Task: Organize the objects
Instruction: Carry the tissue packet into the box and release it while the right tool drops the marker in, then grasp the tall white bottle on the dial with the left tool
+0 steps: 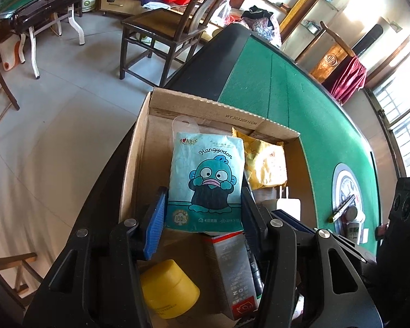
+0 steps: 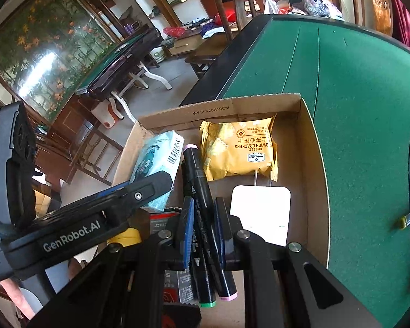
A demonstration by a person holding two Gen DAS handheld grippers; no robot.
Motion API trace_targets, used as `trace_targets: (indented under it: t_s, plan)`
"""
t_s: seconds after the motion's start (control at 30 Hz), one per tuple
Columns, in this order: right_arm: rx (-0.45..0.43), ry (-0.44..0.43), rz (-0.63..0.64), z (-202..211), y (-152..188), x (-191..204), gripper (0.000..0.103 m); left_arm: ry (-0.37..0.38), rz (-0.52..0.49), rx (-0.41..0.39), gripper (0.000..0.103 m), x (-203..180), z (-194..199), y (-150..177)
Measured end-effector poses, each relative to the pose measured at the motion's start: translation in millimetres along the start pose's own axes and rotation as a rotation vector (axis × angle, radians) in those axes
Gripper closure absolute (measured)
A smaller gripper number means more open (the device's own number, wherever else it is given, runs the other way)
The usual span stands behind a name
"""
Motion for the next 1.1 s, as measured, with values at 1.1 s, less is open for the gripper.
trace_targets:
  t_s: [1.1]
  plan:
    - [-0.33,0.159,-0.271,205.2,91.3,-215.9,0.057,0.194,-0.386,-0.131,0.05,-136.4,41.6,49.3]
Point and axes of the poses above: each gripper's, at about its wrist camera, not at the fingertips, and z roughly against the way its jaws point, x to its left, y to its underside, the point moved 2 cm from there along -z, roughly the way its jaws point, and after that the axes turned 4 degrees about -x, right-handed, at the moved point
